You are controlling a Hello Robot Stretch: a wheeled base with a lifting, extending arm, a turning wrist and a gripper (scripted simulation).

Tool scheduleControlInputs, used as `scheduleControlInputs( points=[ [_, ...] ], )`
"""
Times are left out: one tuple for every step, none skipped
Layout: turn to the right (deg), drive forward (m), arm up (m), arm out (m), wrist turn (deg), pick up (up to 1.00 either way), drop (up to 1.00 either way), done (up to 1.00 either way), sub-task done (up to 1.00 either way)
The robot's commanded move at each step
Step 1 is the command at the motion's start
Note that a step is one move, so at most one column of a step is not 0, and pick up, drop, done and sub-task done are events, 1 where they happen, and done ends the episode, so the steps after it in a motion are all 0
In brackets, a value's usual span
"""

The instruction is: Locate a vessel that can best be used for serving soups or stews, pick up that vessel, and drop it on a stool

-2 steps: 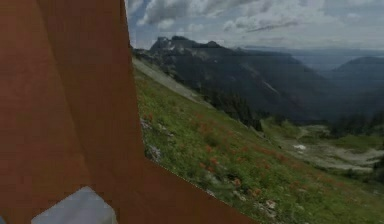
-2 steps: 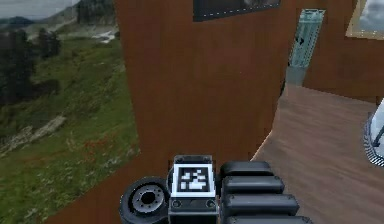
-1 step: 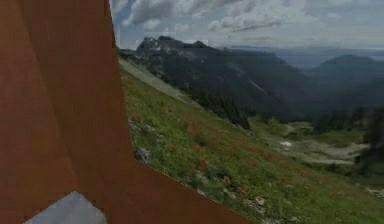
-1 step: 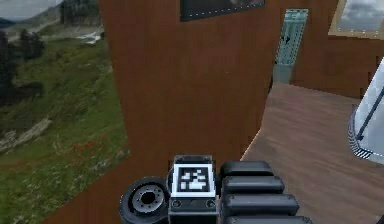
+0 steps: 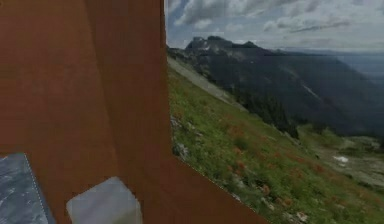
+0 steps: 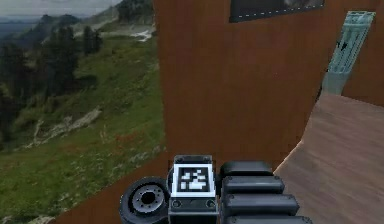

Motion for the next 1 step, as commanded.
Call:
scheduleControlInputs(
  points=[
    [0.0,0.25,0.00,0.00,0.0,0.00,0.00,0.00,0.00]
  ],
)
